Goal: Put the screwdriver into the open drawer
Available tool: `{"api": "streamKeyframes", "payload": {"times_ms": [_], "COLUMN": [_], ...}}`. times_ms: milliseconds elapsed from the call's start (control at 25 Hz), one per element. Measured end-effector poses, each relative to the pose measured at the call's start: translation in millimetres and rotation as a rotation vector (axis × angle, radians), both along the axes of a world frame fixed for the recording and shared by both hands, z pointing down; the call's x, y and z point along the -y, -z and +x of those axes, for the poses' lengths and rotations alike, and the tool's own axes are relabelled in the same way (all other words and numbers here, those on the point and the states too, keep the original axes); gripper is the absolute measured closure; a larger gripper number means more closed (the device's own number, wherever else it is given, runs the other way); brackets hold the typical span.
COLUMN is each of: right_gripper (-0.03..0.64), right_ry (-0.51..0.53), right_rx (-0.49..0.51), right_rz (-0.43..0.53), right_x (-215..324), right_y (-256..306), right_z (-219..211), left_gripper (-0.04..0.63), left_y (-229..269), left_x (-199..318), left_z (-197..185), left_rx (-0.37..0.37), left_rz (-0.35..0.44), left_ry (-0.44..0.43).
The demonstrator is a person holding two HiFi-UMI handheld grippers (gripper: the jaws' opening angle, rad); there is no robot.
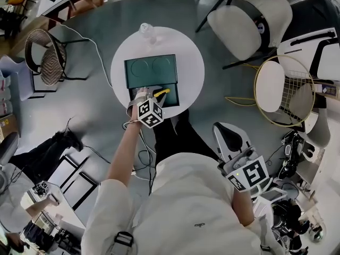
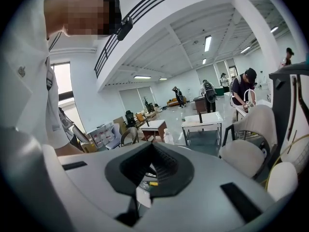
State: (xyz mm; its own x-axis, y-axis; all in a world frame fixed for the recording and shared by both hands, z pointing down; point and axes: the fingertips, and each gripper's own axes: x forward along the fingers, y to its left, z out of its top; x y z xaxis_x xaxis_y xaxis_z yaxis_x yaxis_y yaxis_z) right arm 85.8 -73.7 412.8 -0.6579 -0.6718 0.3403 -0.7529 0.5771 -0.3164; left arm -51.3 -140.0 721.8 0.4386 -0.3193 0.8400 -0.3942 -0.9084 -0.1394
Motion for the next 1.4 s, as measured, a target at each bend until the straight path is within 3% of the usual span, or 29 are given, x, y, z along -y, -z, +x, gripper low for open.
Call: {"api": "streamKeyframes", "payload": {"times_ms": [840, 1400], "right_gripper": [0.611, 0.611], "right_ry": [0.047, 0.115], "right_rx": [0.105, 0.148], "right_rz": [0.173, 0.206], "right_x": [6.5, 3.8], "right_y": [47.7, 55.8], "right_z": [7.6, 8.3], "left_gripper": [0.551, 0.581], "left_y": [119.2, 174.3], "left_x": [-10.6, -31.5], "left_z": [1.7, 4.9], "left_rx": [-0.054, -0.086], "left_rz": [0.170, 0.248], "left_ry": [0.124, 0.209]}}
